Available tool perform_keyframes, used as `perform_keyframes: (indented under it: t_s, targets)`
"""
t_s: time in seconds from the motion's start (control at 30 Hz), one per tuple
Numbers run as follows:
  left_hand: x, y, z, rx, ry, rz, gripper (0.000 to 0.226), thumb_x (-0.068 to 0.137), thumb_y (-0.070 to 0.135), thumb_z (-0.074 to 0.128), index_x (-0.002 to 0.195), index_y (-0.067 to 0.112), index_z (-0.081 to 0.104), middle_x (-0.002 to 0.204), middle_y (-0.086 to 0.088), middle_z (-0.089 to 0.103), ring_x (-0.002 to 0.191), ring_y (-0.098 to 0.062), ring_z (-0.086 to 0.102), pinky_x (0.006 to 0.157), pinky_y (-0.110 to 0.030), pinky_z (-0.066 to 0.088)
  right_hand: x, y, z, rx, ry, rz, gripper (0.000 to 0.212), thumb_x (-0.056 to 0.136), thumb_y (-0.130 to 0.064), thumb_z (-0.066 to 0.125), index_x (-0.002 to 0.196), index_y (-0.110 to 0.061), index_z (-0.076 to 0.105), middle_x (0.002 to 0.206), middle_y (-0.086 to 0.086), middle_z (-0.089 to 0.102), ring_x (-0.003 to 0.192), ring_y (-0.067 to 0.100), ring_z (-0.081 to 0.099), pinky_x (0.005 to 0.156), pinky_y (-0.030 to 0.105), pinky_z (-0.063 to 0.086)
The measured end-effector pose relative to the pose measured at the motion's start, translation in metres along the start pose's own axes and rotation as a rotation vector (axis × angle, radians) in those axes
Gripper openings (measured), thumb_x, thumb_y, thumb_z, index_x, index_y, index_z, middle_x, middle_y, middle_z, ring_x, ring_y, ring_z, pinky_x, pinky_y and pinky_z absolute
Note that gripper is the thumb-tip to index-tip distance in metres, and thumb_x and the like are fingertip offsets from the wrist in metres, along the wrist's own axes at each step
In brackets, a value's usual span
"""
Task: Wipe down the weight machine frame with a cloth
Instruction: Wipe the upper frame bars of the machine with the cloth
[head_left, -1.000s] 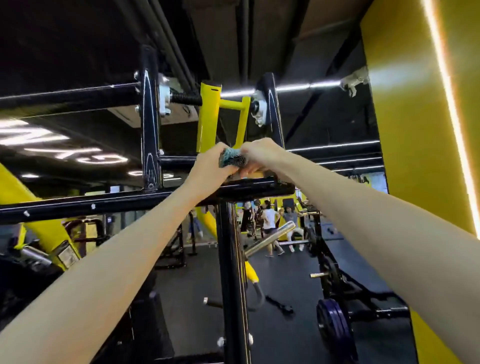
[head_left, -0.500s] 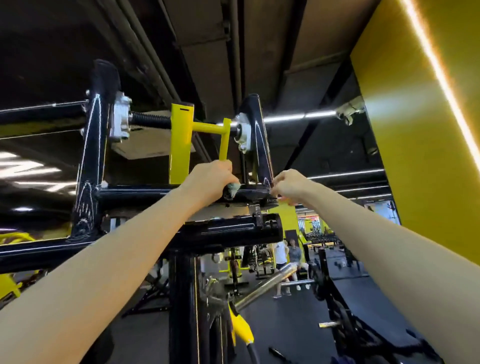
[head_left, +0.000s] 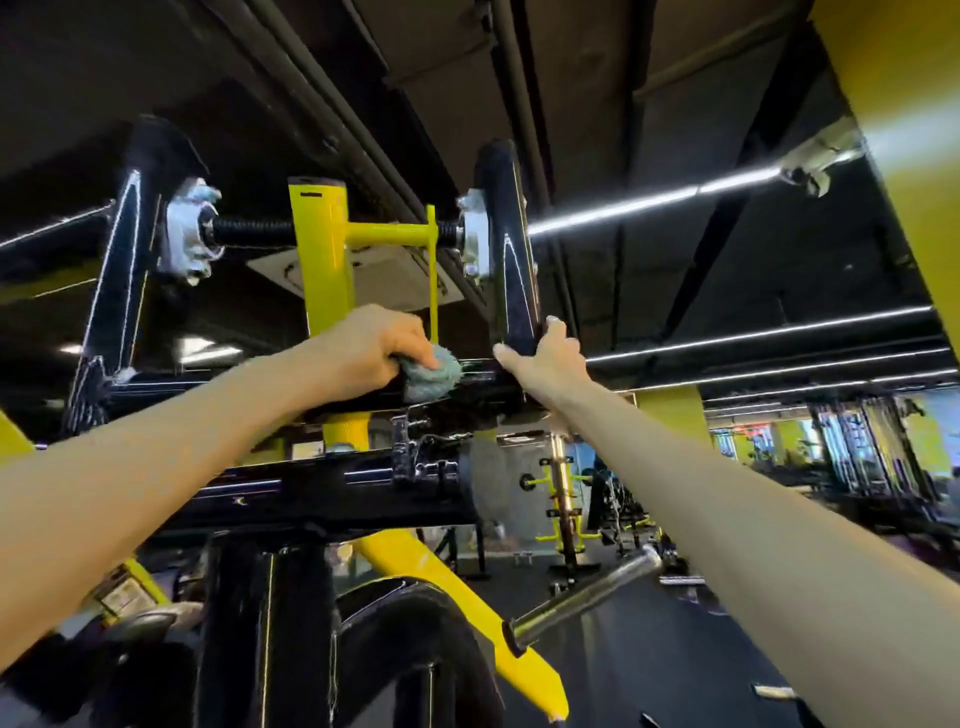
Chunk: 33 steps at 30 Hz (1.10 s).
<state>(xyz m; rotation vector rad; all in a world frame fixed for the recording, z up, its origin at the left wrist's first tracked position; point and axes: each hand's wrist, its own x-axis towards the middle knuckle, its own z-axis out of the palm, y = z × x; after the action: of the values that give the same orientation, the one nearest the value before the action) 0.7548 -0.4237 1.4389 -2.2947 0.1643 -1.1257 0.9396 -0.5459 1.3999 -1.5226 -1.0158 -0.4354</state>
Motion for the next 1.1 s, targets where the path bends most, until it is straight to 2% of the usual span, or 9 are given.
perform_keyframes:
  t_s: [0.07, 0.17, 0.3, 0.47, 0.67, 0.77, 0.9, 1.0, 1.1]
  targets:
    - [-0.014, -0.008, -0.008, -0.019, 0.031, -0.058, 0.046, 0.062, -0.028, 0.061, 0.090, 0.005, 0.077, 0.091, -0.014, 0.071, 0.086, -0.015, 0.063, 0.077, -0.031, 0.047, 0.006, 0.006, 0.003, 0.088, 0.002, 0.004, 0.083, 0.088, -0.046, 0.061, 0.150, -0.012, 0.018, 0.143, 0.016, 0.040, 0.126, 0.035, 0.045, 0.104, 0.048, 0.040]
    - [0.013, 0.013, 0.004, -0.017, 0.063, -0.109, 0.044, 0.067, -0.026, 0.058, 0.091, 0.005, 0.077, 0.094, -0.014, 0.072, 0.089, -0.026, 0.067, 0.079, -0.036, 0.053, 0.011, 0.014, 0.006, 0.169, -0.004, 0.045, 0.081, 0.084, -0.048, 0.064, 0.146, -0.015, 0.024, 0.138, 0.013, 0.045, 0.121, 0.033, 0.050, 0.101, 0.047, 0.044]
    - [0.041, 0.041, 0.021, -0.058, -0.004, -0.129, 0.042, 0.075, -0.021, 0.053, 0.096, 0.006, 0.076, 0.100, -0.015, 0.072, 0.098, -0.028, 0.066, 0.087, -0.039, 0.051, 0.011, 0.022, 0.008, 0.253, -0.013, 0.110, 0.086, 0.080, -0.053, 0.068, 0.144, -0.012, 0.027, 0.136, 0.013, 0.047, 0.123, 0.032, 0.048, 0.104, 0.045, 0.041]
    - [0.007, 0.006, -0.016, -0.008, -0.105, -0.340, 0.037, 0.078, -0.019, 0.057, 0.098, 0.006, 0.075, 0.101, -0.015, 0.071, 0.100, -0.027, 0.064, 0.091, -0.041, 0.048, 0.016, 0.026, 0.008, 0.387, -0.084, 0.118, 0.080, 0.085, -0.044, 0.067, 0.145, -0.010, 0.027, 0.127, 0.007, 0.053, 0.112, 0.024, 0.055, 0.101, 0.039, 0.045]
    - [0.044, 0.039, 0.017, -0.159, -0.049, -0.201, 0.042, 0.075, -0.020, 0.057, 0.090, 0.015, 0.075, 0.099, -0.012, 0.072, 0.099, -0.024, 0.065, 0.089, -0.044, 0.050, 0.013, 0.020, 0.015, 0.587, -0.089, 0.170, 0.075, 0.082, -0.036, 0.074, 0.141, -0.014, 0.034, 0.118, 0.007, 0.061, 0.105, 0.026, 0.062, 0.096, 0.044, 0.050]
    - [0.015, 0.004, -0.013, -0.183, -0.168, -0.379, 0.039, 0.079, -0.016, 0.062, 0.088, 0.021, 0.070, 0.108, -0.011, 0.069, 0.104, -0.019, 0.062, 0.097, -0.042, 0.047, 0.013, 0.023, 0.012, 0.641, -0.109, 0.200, 0.071, 0.087, -0.036, 0.069, 0.142, -0.011, 0.033, 0.118, 0.006, 0.058, 0.107, 0.023, 0.060, 0.099, 0.041, 0.048]
    - [0.030, 0.014, -0.002, -0.156, -0.086, -0.360, 0.040, 0.076, -0.022, 0.056, 0.089, 0.012, 0.073, 0.105, -0.015, 0.069, 0.105, -0.026, 0.061, 0.094, -0.046, 0.048, 0.012, 0.027, 0.010, 0.649, -0.020, 0.236, 0.055, 0.096, -0.044, 0.052, 0.140, -0.012, 0.042, 0.088, -0.003, 0.056, 0.094, 0.018, 0.057, 0.089, 0.032, 0.047]
    - [0.056, 0.043, 0.023, -0.145, -0.065, -0.216, 0.045, 0.072, -0.024, 0.051, 0.092, 0.009, 0.076, 0.101, -0.015, 0.071, 0.102, -0.024, 0.063, 0.090, -0.039, 0.050, 0.008, 0.022, 0.011, 0.647, -0.004, 0.245, 0.055, 0.094, -0.046, 0.053, 0.137, -0.014, 0.046, 0.103, 0.002, 0.059, 0.104, 0.023, 0.058, 0.096, 0.040, 0.048]
    - [0.036, 0.023, 0.009, -0.185, -0.105, -0.214, 0.049, 0.078, -0.021, 0.055, 0.095, 0.022, 0.072, 0.109, -0.011, 0.070, 0.108, -0.019, 0.063, 0.094, -0.029, 0.049, 0.011, 0.022, 0.009, 0.624, -0.012, 0.237, 0.053, 0.093, -0.043, 0.056, 0.136, -0.013, 0.047, 0.115, 0.004, 0.059, 0.107, 0.023, 0.057, 0.099, 0.040, 0.046]
